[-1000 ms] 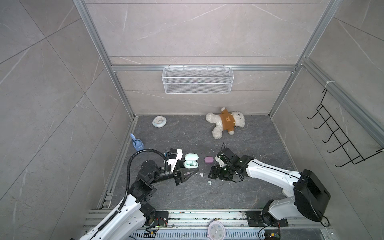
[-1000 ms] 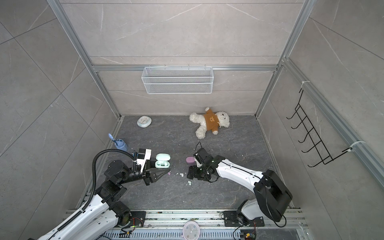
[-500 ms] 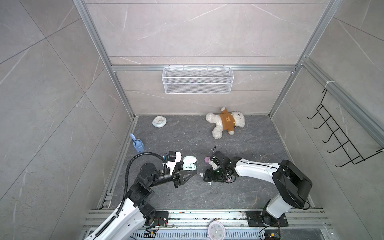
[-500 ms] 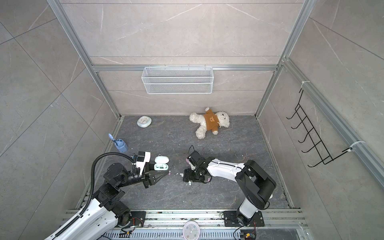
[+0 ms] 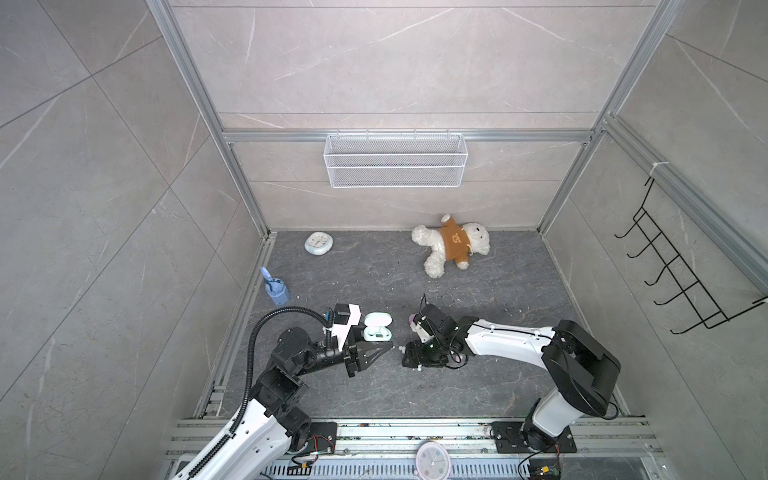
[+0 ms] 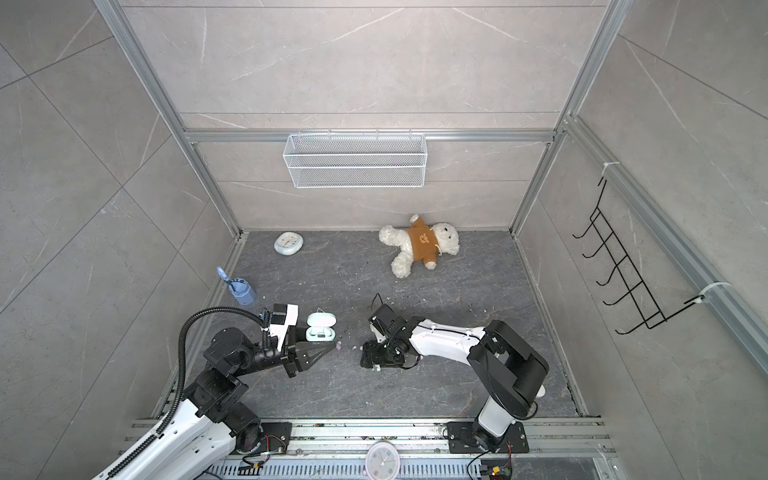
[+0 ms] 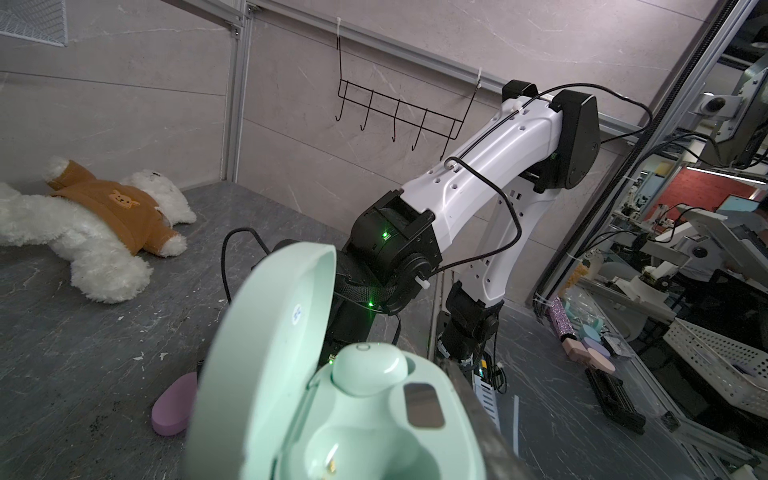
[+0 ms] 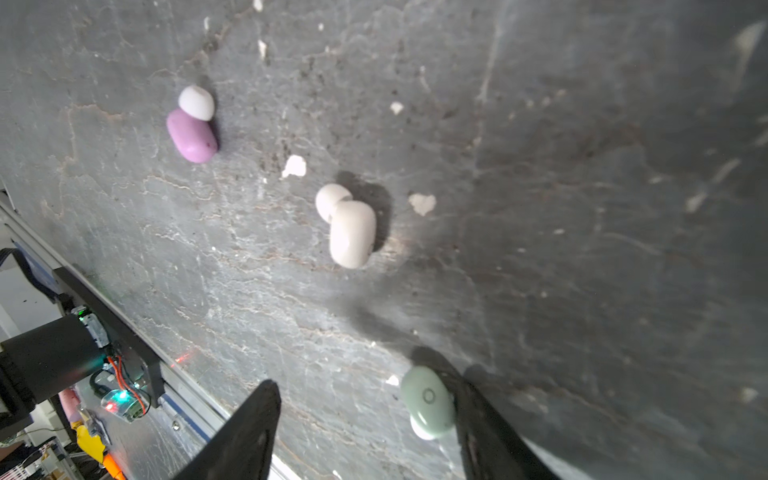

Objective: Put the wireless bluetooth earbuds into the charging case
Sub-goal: 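Move the right gripper back down over the remaining pale green earbud, then close the right gripper on the pale green earbud on the table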

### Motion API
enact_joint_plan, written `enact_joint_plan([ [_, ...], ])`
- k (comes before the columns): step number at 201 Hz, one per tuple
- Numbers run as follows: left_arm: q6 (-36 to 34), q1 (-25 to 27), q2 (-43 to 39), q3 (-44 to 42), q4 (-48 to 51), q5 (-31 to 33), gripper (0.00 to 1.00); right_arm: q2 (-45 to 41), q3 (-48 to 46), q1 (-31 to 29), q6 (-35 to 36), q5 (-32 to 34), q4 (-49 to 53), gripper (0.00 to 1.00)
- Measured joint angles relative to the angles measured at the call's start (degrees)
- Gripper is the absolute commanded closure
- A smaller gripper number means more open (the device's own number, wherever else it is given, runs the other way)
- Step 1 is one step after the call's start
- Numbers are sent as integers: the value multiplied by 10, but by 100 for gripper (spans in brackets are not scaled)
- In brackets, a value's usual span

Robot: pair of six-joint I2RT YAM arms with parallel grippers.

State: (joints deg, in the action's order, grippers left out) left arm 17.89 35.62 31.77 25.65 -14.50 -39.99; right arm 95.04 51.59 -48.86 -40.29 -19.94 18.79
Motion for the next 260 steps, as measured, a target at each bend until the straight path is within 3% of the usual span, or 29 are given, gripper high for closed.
enact_joint_plan([
  [68, 0, 0, -6, 0, 10, 8, 81, 0, 19, -17, 0, -11, 1, 32],
  [100, 0, 0, -6, 0, 13, 9, 81, 0, 24, -22, -6, -5, 14, 38],
  [168, 1, 0, -29, 0, 26, 9, 81, 4, 102, -65, -13, 103, 114, 49],
  [211, 1, 0, -49, 0, 38, 9, 81, 47, 134, -70, 11, 141, 165, 59],
  [260, 1, 0, -57, 0, 54, 10, 81, 70, 160, -82, 26, 167, 203, 64],
])
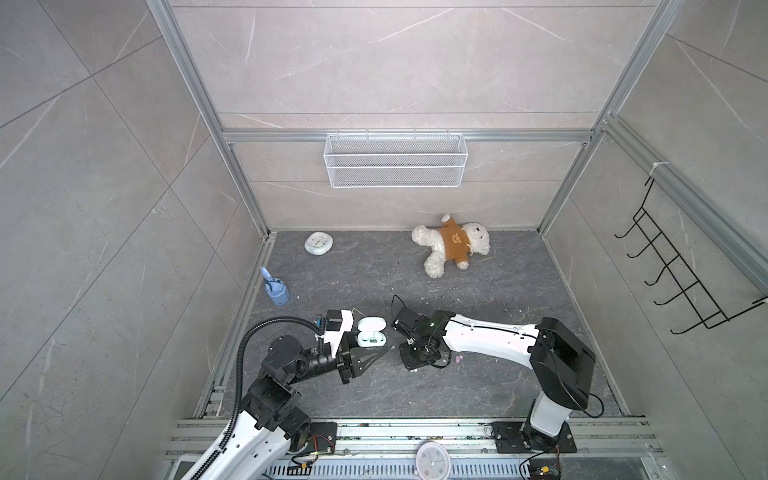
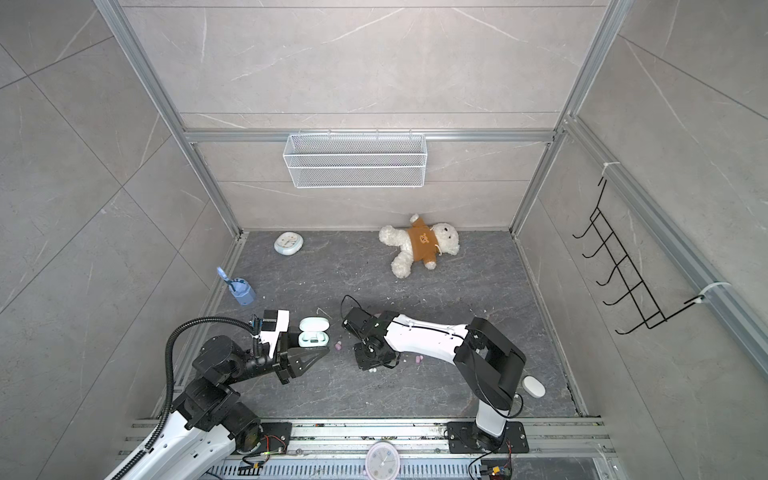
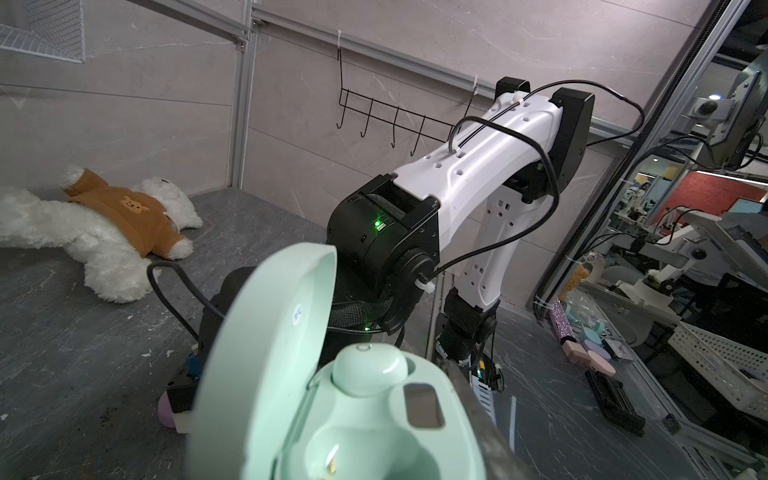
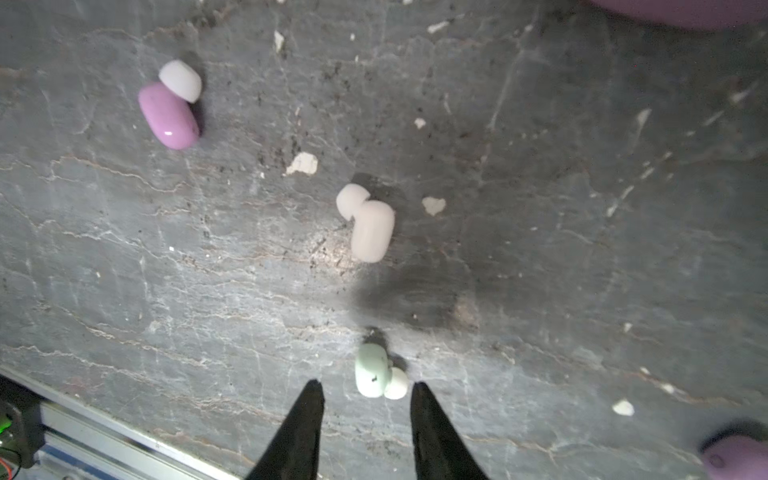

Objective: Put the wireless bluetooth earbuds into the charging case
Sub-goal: 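Close the right gripper on the pale green earbud on the table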

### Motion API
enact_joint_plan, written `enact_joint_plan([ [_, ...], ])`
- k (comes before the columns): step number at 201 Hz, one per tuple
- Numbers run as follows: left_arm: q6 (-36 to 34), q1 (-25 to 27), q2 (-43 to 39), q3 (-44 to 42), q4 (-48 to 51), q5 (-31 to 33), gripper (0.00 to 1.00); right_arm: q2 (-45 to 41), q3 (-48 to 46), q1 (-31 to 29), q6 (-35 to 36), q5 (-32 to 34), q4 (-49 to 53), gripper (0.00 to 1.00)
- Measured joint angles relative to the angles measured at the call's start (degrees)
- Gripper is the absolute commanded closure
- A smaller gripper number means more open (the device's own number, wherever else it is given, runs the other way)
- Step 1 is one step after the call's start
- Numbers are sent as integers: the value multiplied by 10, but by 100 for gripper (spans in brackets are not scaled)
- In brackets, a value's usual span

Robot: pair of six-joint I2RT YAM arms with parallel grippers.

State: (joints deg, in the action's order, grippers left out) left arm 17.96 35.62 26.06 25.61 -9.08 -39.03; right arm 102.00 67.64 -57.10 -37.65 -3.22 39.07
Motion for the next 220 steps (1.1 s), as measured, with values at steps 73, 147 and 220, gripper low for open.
enact_joint_plan([
  [73, 0, 0, -7, 0, 7, 0, 81, 26, 16, -8, 4, 10, 15, 71],
  [147, 0, 0, -11, 0, 10, 2, 81, 56, 36, -15, 15, 22, 32, 74],
  [220, 0, 0, -14, 0, 14, 11, 81, 72, 37, -20, 15, 25, 34, 79],
])
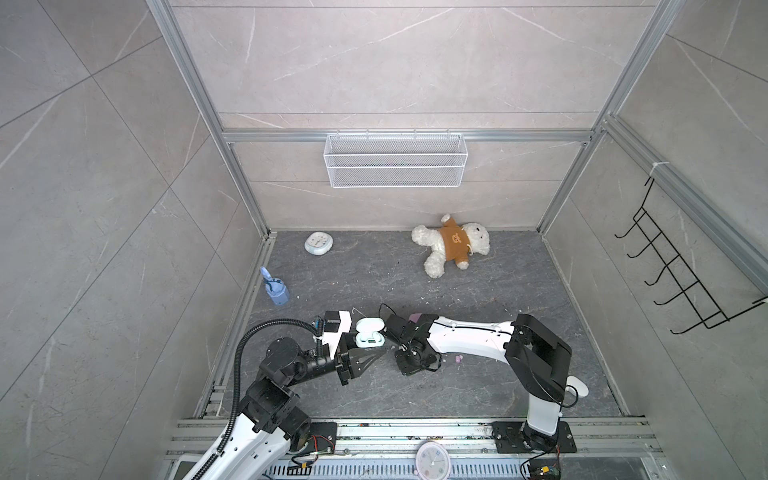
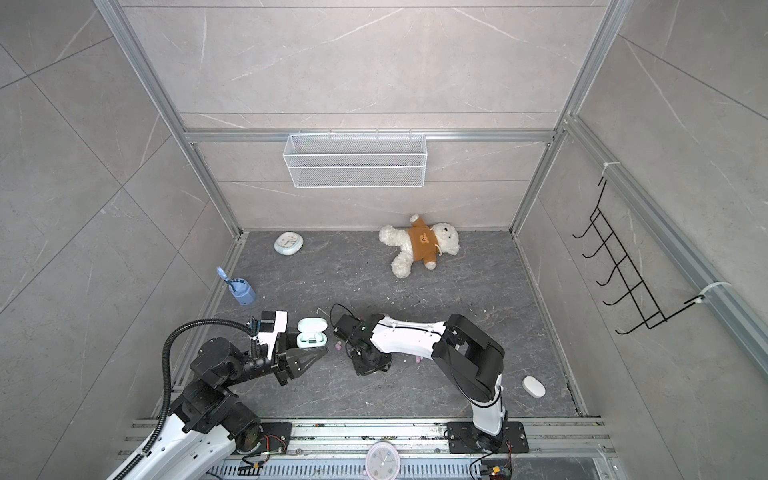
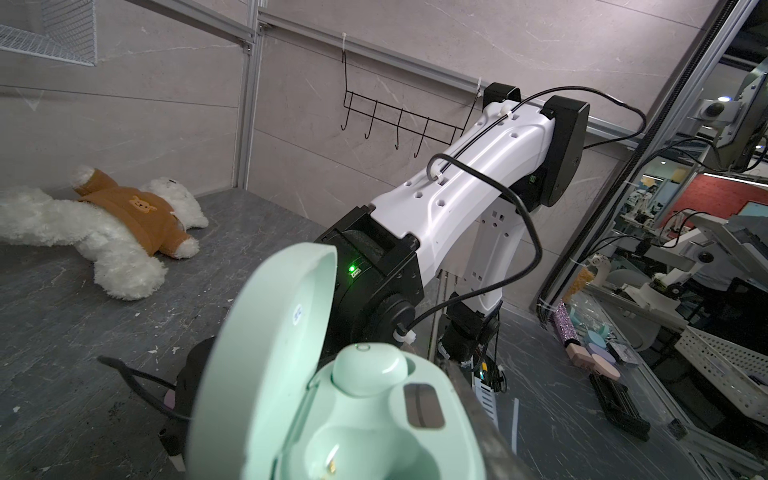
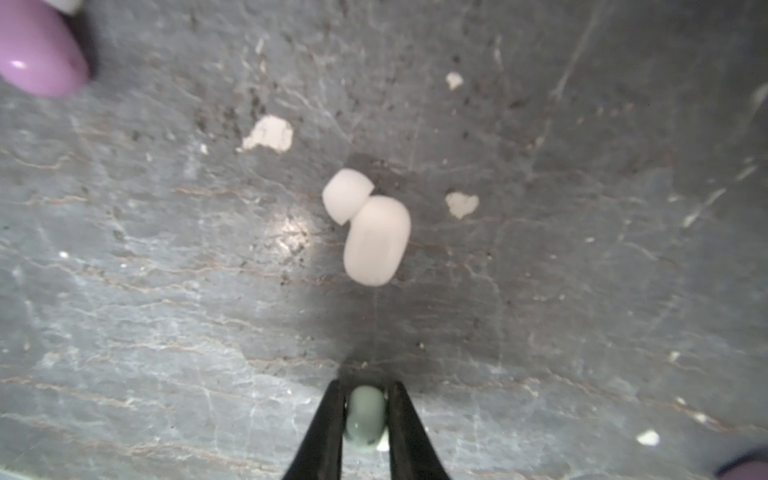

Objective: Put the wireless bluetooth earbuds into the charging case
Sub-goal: 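Close the right gripper on the pale green earbud on the table, then lift the earbud with the right gripper toward the case in the left gripper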

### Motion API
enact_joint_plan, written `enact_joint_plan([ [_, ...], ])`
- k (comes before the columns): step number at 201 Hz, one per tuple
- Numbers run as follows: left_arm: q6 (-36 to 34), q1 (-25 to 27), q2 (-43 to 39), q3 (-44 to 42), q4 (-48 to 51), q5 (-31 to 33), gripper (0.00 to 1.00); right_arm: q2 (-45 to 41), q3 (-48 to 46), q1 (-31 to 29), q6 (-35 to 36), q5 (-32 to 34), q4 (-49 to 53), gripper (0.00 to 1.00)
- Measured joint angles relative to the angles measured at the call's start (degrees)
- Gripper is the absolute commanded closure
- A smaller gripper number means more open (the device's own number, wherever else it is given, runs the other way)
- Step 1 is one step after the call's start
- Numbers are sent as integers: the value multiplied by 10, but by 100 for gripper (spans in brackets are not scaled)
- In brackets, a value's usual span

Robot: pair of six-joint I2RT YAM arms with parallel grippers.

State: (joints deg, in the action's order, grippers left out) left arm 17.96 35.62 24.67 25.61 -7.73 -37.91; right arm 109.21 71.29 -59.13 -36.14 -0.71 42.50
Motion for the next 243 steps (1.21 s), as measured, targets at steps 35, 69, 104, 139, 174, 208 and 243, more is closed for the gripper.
enact_joint_plan([
  [35, 0, 0, 0, 0, 0, 3, 81, 3, 4, -2, 0, 4, 3, 81],
  [69, 0, 0, 0, 0, 0, 3, 81, 3, 5, -2, -1, 8, 3, 83],
  [104, 0, 0, 2, 0, 0, 3, 81, -4, 2, -4, -3, 20, 6, 84],
  [139, 1, 0, 24, -1, -23, 3, 81, -56, -10, -2, -10, 38, 24, 84],
  [174, 4, 0, 75, -1, -76, 1, 81, -155, -21, 14, -29, 44, 45, 84],
  [208, 3, 0, 152, 1, -147, -5, 81, -263, -13, 31, -47, 44, 69, 84],
  [243, 3, 0, 253, 21, -226, -21, 81, -350, 37, 36, -58, 39, 80, 84],
])
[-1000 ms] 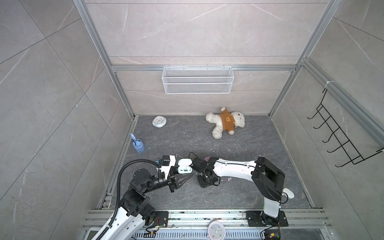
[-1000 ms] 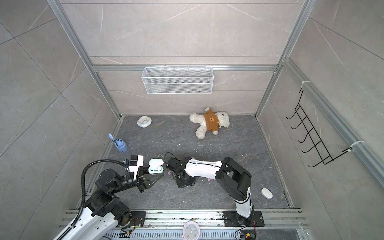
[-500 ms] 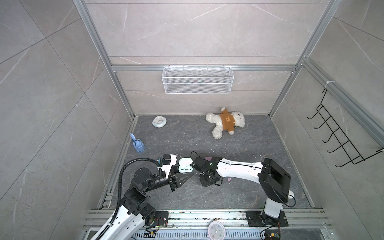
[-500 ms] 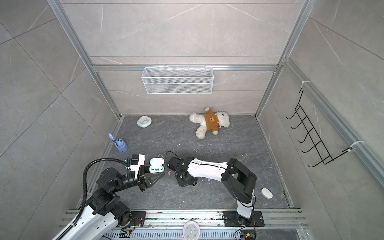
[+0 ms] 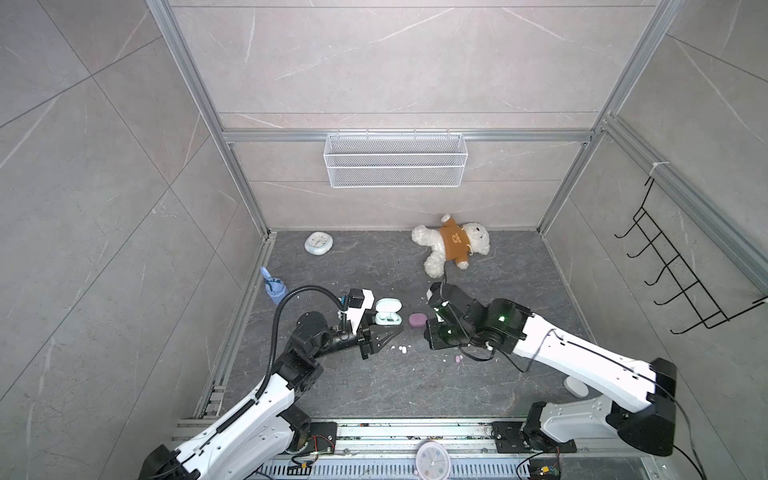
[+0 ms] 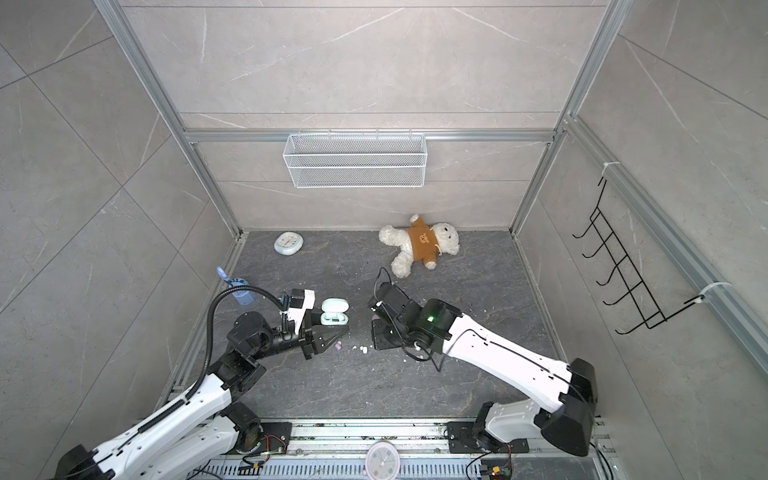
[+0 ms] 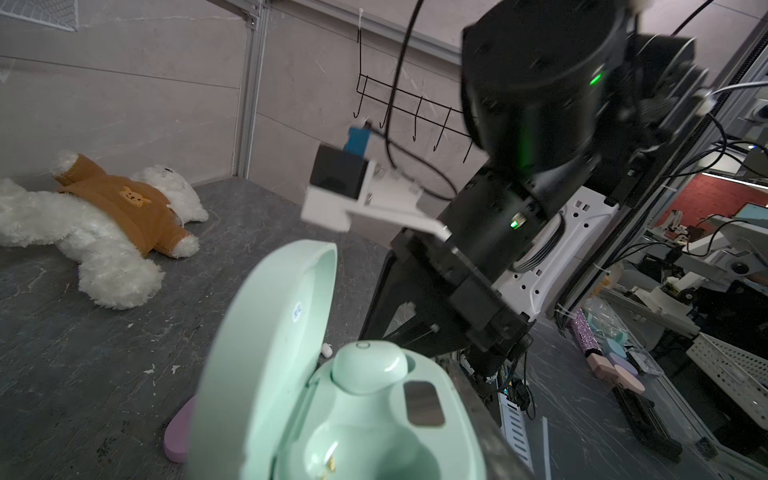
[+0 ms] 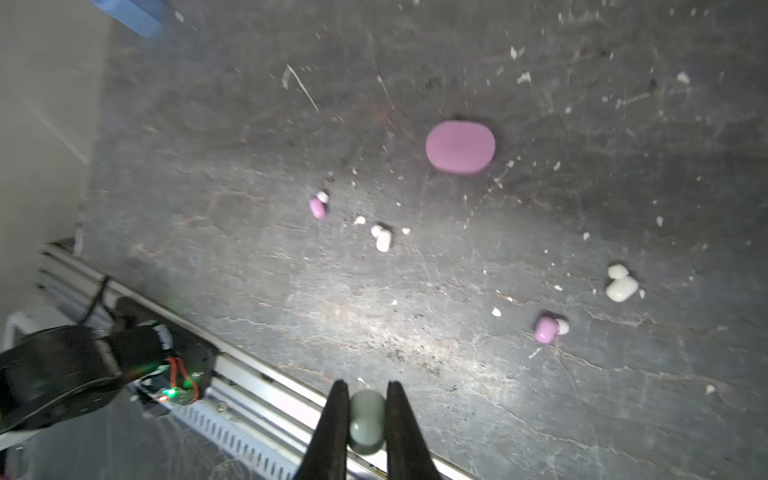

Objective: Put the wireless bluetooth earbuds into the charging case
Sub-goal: 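Lift the earbud with the right gripper toward the case in the left gripper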

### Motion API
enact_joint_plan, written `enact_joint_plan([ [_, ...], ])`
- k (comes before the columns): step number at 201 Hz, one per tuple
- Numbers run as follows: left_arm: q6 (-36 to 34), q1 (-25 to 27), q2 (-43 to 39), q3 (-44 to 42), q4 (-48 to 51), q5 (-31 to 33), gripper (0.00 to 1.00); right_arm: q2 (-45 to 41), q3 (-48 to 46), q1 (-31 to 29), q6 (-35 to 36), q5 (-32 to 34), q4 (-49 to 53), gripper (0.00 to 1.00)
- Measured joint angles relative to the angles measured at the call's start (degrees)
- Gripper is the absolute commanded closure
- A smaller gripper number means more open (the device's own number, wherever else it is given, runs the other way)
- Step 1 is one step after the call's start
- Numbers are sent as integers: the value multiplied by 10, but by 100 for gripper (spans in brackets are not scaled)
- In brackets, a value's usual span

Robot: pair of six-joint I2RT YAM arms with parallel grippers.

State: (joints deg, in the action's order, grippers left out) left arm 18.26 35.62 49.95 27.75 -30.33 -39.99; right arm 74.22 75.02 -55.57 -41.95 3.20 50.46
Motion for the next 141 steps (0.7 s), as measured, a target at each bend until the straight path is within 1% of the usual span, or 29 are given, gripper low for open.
enact_joint_plan([
  [24, 0, 0, 66, 27, -60, -18, 81, -46, 36, 3, -5, -3, 0, 84],
  [67, 2, 0, 154, 82, -141, -53, 81, -91, 80, 5, -5, -23, -29, 83],
  [117, 26, 2, 244, 134, -233, -92, 80, -80, 97, 5, -5, -67, -110, 83],
  [141, 40, 5, 267, 145, -268, -103, 80, -64, 98, 5, -5, -80, -141, 83],
])
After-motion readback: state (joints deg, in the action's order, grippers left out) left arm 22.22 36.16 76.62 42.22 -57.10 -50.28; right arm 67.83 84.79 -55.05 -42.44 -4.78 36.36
